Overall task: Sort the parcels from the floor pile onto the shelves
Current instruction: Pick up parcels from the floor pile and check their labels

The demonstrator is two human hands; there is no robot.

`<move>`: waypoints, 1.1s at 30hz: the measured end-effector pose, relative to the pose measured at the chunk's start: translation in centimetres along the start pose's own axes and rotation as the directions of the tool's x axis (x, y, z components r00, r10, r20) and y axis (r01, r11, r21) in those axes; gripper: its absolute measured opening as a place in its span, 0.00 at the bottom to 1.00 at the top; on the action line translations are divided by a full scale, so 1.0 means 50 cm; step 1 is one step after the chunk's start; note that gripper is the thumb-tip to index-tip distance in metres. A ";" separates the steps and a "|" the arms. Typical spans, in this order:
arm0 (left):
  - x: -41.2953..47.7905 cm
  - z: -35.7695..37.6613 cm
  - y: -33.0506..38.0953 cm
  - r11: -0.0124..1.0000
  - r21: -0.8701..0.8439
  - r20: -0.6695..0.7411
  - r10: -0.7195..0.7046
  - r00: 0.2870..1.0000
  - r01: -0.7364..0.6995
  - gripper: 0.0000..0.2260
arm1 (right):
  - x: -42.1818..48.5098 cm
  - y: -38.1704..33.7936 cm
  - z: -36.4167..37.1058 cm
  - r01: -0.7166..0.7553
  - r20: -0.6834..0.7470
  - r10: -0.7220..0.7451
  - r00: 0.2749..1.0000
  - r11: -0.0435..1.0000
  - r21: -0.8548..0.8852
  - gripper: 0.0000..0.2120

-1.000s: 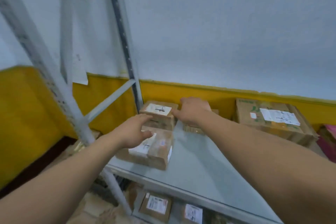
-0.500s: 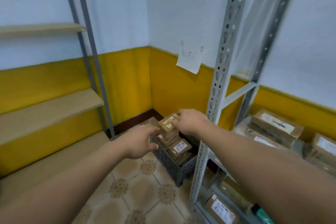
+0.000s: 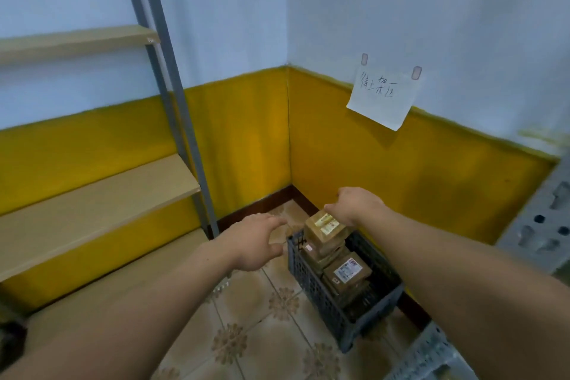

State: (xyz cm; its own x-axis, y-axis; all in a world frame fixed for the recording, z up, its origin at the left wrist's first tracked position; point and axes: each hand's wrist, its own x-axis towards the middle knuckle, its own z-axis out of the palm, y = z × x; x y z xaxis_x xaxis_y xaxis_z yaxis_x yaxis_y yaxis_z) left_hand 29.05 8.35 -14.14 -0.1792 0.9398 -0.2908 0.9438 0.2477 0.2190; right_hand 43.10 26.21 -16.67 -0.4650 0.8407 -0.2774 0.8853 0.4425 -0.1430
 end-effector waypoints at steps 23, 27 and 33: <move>0.822 0.051 -0.305 0.982 -0.034 0.531 0.174 0.829 -0.184 0.21 | 0.510 0.078 0.215 -0.614 0.377 0.501 0.779 0.732 0.295 0.25; 0.946 0.099 -0.322 0.986 -0.062 0.587 0.160 0.794 -0.153 0.20 | 0.594 0.093 0.263 -0.659 0.436 0.506 0.744 0.662 0.356 0.24; 1.142 0.266 -0.344 0.995 -0.096 0.645 0.088 0.759 -0.034 0.23 | 0.778 0.163 0.407 -0.720 0.486 0.532 0.693 0.537 0.439 0.26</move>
State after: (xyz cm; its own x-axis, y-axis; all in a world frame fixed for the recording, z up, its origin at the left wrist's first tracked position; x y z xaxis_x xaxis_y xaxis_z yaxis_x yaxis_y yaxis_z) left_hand 6.28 54.64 -46.91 0.1266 0.5833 -0.8024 0.9181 0.2373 0.3174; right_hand 32.26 56.15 -47.94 0.1500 0.6664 -0.7303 0.8112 -0.5052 -0.2943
